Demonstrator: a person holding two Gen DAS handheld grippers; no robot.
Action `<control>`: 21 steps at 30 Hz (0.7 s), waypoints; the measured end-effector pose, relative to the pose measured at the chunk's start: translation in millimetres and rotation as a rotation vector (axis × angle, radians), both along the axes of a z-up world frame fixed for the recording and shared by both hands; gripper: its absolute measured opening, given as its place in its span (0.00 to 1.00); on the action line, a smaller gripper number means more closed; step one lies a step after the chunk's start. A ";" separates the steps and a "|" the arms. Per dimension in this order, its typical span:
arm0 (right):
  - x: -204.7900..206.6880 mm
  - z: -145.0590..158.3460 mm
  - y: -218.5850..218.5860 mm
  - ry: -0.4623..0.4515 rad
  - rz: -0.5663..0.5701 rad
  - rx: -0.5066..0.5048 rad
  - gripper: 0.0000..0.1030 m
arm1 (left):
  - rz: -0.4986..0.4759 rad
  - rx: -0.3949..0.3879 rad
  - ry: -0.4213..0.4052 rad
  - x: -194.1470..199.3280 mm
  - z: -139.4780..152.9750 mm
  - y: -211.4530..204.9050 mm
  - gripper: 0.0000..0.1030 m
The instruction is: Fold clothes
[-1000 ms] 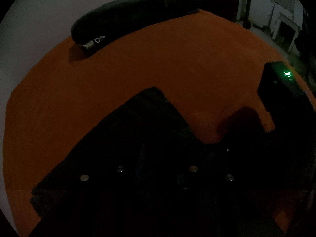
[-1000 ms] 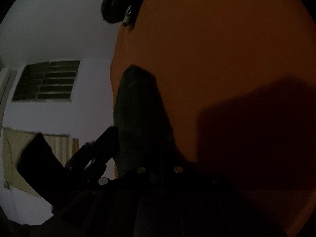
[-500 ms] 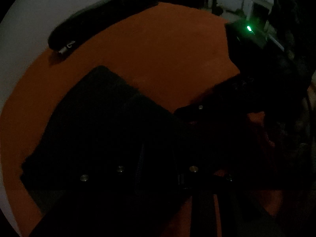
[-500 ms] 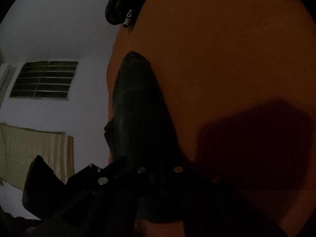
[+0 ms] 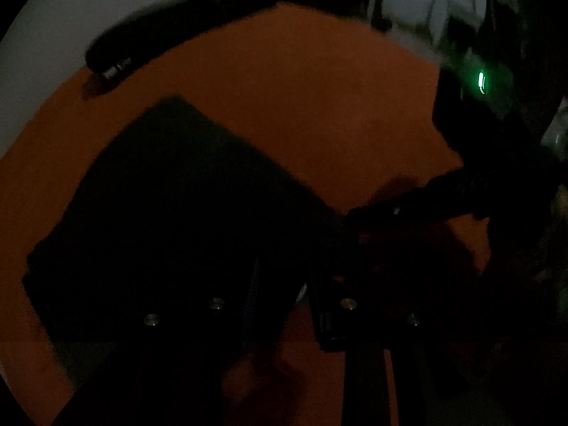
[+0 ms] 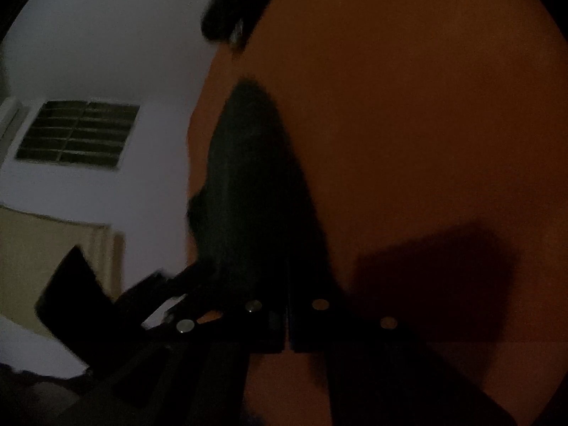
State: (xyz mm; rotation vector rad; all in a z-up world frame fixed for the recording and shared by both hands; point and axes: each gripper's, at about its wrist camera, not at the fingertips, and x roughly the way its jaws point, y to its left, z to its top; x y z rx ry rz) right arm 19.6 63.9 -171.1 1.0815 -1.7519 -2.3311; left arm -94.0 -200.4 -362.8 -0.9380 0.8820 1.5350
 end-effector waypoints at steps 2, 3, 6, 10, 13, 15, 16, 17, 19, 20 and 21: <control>3.7 3.8 -2.8 0.004 0.001 0.019 0.02 | 0.023 0.047 0.027 -1.6 12.4 -19.5 0.28; 7.8 10.0 -2.9 0.012 0.000 0.058 0.02 | 0.046 0.088 0.029 -4.0 23.7 -29.2 0.28; 23.5 43.1 -13.7 0.005 0.025 0.390 0.35 | 0.187 0.200 0.085 -27.3 49.0 -84.3 0.30; 24.7 63.6 -58.2 -0.061 0.140 0.814 0.81 | 0.449 0.218 0.202 -74.5 44.3 -164.1 0.44; 9.7 54.3 -86.8 -0.126 0.240 1.005 0.80 | 0.796 0.270 0.004 -134.2 33.7 -240.4 0.43; 5.9 49.7 -89.1 -0.148 0.246 1.011 0.59 | 0.989 0.389 -0.180 -162.6 32.0 -288.9 0.44; 4.0 47.5 -90.2 -0.159 0.249 1.015 0.45 | 1.023 0.433 -0.242 -171.2 32.2 -301.2 0.44; 2.1 45.2 -91.3 -0.170 0.252 1.018 0.14 | 1.035 0.457 -0.286 -179.0 33.4 -308.2 0.44; -1.8 40.6 -93.6 -0.192 0.259 1.024 0.13 | 0.981 0.459 -0.262 -181.3 43.0 -300.8 0.44; -3.7 38.3 -94.7 -0.203 0.262 1.028 0.13 | 0.943 0.457 -0.241 -180.1 48.1 -295.5 0.44; -5.6 36.1 -95.9 -0.214 0.265 1.031 0.13 | 0.902 0.435 -0.222 -180.6 47.6 -283.9 0.44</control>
